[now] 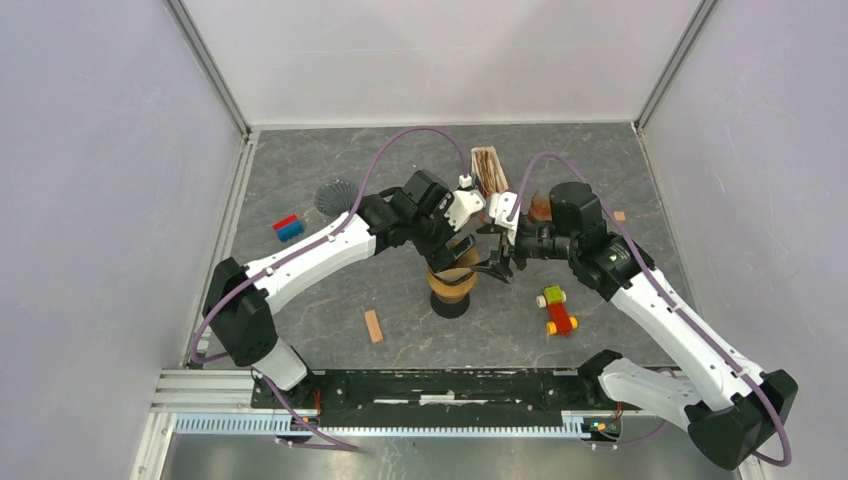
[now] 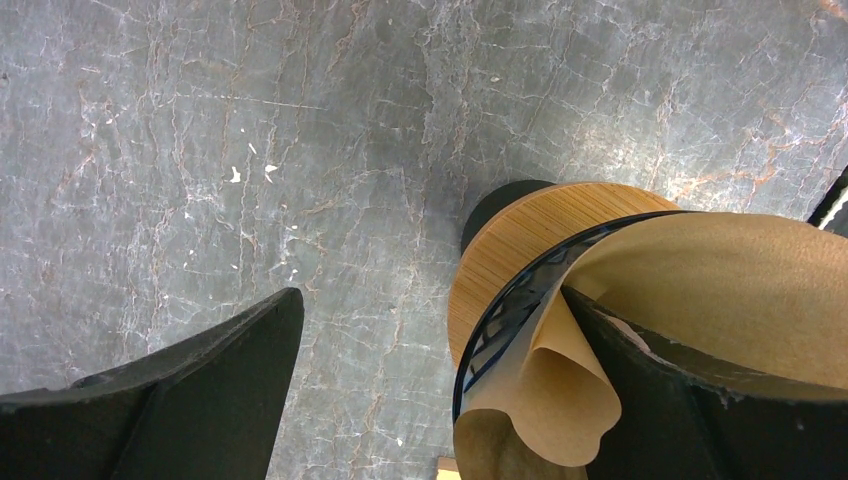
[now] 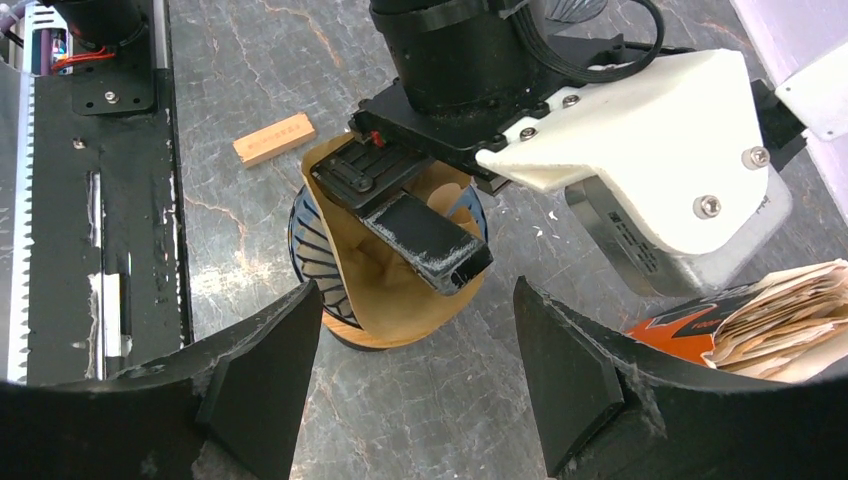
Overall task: Place the coffee filter in the dripper
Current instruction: Place the coffee filter in the coffee dripper.
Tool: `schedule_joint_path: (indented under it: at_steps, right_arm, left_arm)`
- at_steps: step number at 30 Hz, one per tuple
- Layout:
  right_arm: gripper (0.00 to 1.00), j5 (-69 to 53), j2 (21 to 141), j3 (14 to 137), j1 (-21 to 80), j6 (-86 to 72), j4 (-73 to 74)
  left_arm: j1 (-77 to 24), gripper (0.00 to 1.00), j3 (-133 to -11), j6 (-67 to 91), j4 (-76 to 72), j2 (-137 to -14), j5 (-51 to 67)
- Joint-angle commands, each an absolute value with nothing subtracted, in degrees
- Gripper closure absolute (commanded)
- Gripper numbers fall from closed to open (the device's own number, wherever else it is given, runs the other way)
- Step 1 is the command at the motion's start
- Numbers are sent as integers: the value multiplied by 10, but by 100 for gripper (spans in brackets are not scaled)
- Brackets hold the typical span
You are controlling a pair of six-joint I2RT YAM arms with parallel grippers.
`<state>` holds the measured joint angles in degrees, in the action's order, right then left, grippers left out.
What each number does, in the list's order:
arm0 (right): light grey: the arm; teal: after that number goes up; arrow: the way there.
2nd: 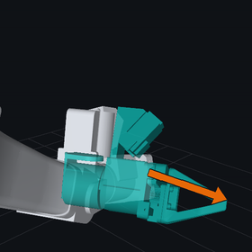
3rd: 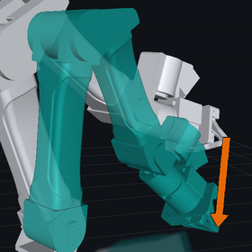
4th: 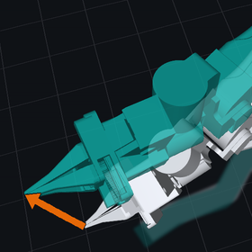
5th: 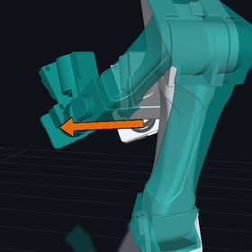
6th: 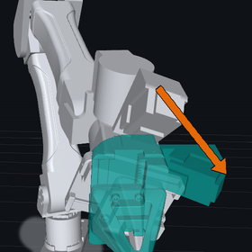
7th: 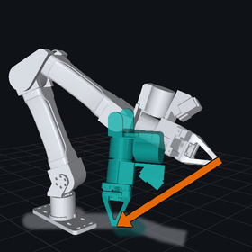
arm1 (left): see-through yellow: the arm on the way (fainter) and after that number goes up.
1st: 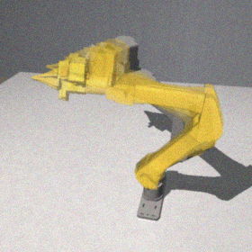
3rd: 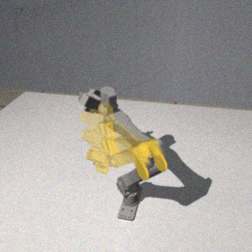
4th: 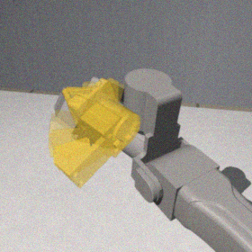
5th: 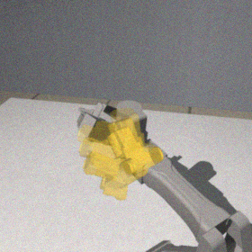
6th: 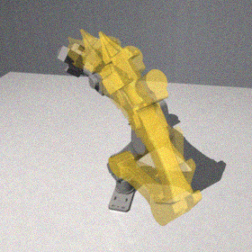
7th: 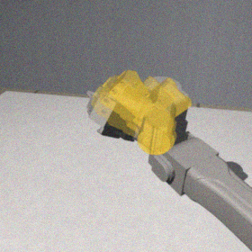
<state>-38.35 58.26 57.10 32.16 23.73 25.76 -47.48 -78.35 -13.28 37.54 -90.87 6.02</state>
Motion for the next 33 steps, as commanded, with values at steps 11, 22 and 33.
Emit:
schedule_joint_path:
  at_steps: [11, 22, 33]
  right_arm:
    - [23, -392, 566, 557, 307, 241, 234]
    - [23, -394, 567, 555, 302, 236, 229]
    - [23, -401, 561, 557, 296, 243, 233]
  left_arm:
    - [-509, 0, -765, -172, 388, -898, 30]
    - [-509, 0, -810, -182, 408, -898, 36]
    - [-510, 0, -834, -189, 419, -878, 65]
